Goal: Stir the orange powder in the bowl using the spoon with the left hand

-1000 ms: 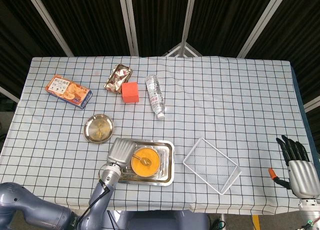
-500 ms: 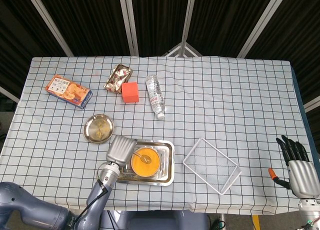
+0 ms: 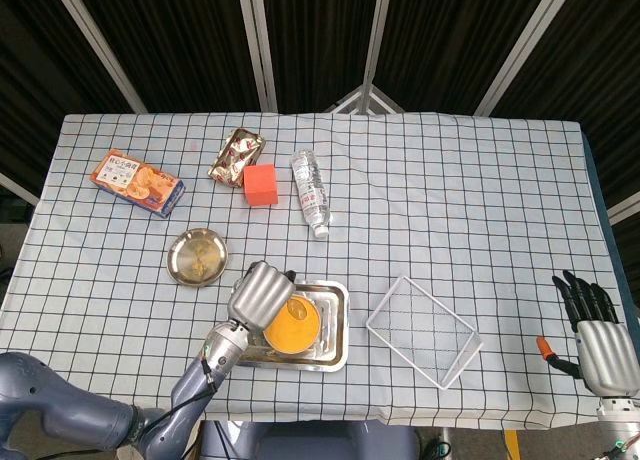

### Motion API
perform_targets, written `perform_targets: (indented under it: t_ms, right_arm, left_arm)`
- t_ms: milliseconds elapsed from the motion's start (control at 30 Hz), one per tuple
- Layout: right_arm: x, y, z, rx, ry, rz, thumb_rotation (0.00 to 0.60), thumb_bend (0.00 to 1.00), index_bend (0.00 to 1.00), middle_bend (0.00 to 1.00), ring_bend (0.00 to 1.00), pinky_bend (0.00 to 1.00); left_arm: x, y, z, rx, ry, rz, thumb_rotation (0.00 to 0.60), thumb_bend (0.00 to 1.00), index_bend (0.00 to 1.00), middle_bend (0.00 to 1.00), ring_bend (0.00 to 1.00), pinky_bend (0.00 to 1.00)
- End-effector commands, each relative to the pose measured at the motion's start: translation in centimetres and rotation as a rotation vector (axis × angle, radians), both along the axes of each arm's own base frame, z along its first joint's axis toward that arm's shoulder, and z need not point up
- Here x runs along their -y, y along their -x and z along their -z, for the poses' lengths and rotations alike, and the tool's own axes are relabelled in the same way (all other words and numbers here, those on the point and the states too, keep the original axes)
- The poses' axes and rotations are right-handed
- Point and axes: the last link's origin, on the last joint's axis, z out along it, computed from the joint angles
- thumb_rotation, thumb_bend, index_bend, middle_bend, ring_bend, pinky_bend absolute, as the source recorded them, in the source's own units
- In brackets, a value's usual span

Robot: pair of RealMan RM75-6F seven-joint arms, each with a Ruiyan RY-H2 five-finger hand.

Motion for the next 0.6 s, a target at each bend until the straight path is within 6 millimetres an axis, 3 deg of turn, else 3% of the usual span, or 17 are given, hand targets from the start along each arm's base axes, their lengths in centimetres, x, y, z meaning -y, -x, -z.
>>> perform_targets:
  t_ms: [33,267,600]
  right_arm:
    - [0.01,0.00,0.00,0.001,-0.001,0.000,0.600,0.36,0.00,0.00,0.00,0.00]
    - [0.03,-0.02,-0.02,0.005,-0.003,-0.001,0.600,0.36,0.00,0.00,0.00,0.00]
    - [0.07,-0.01,-0.05,0.009,-0.003,-0.001,0.600,0.36,0.00,0.00,0.00,0.00]
  left_arm:
    - [-0.38,-0.29,0.28,-0.148,-0.053,0.187,0.600,0.81,0.82,1.00,0.93,0.96]
    - [-0.79,-0.59,0.79,-0.277,-0.089,0.355,0.600,0.81,0.82,1.00,0.93,0.96]
    - [-0.70,-0.23,0.93,-0.365,-0.094,0.459,0.600,0.81,0.82,1.00,0.93,0.96]
